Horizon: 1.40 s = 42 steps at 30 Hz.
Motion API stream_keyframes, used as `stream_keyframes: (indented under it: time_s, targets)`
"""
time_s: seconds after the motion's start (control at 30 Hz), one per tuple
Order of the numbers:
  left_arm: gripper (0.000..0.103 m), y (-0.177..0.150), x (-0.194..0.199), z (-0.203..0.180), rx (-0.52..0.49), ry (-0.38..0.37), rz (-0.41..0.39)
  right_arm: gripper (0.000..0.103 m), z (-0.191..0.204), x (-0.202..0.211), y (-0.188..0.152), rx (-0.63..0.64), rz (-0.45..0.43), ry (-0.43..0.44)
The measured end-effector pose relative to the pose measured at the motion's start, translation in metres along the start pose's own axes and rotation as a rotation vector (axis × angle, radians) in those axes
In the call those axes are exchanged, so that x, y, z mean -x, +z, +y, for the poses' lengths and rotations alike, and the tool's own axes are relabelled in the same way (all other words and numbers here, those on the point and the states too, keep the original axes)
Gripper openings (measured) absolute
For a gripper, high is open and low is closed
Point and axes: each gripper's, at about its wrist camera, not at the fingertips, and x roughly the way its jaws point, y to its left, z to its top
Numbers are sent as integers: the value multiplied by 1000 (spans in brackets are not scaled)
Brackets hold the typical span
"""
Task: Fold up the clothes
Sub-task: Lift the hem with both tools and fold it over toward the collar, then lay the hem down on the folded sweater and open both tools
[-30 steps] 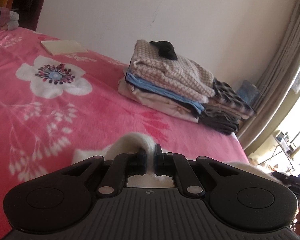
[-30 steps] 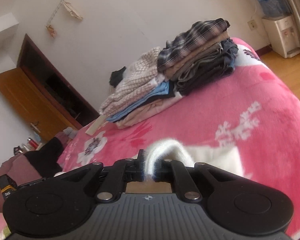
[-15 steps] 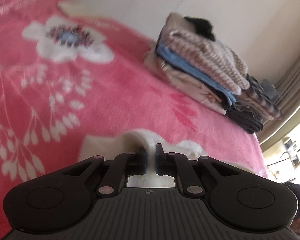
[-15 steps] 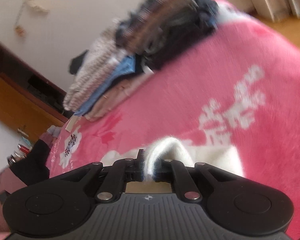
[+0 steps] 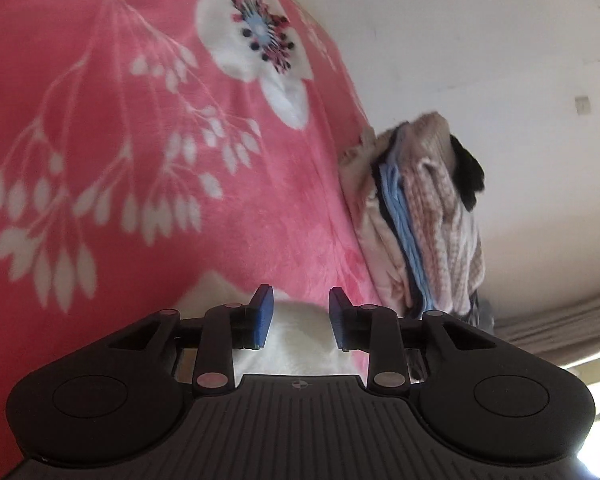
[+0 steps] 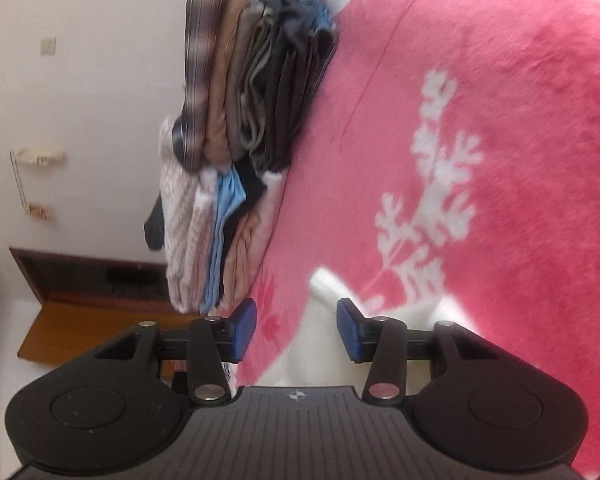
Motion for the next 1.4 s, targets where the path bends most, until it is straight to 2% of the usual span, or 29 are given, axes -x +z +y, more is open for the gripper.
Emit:
stream_keyframes:
  time_s: [0.1,0.27,0.37,0.5,0.6,0.67,0.77,0.87,1.0,1.13,1.3,1.4]
  targets:
    - [30,-2,10,-3,-20,18,-12,57,1,10,0,2,-35,-9]
    - [30,-12,31,-9,-45,13,-4,57,1,37,-1,-13,-74,27]
    - [31,-23,59,-15,-98,0,11,57,4,61,-11,-15,-76,46]
    - [34,-47,107,-26,-255,31,34,62,11,99,-42,18,-69,73]
    - [35,-71,134,-27,-373,58,103,66,13,127,-77,55,-51,90]
    - [37,-92,147,-21,-414,71,143,67,10,147,-103,75,-42,81]
    - [41,-127,152,4,-402,70,224,70,2,173,-143,92,-41,58]
    - [41,-156,150,31,-372,73,289,71,-18,186,-180,35,-31,31]
    - [41,-166,133,52,-341,96,266,71,-43,189,-214,-22,-48,-25]
    - [41,-159,119,66,-296,67,219,71,-59,175,-224,-40,-109,-85]
    - [41,-142,107,74,-223,15,193,70,-71,152,-214,-103,-201,-40]
    - [41,-141,99,72,-224,10,196,70,-71,133,-202,-117,-212,-27]
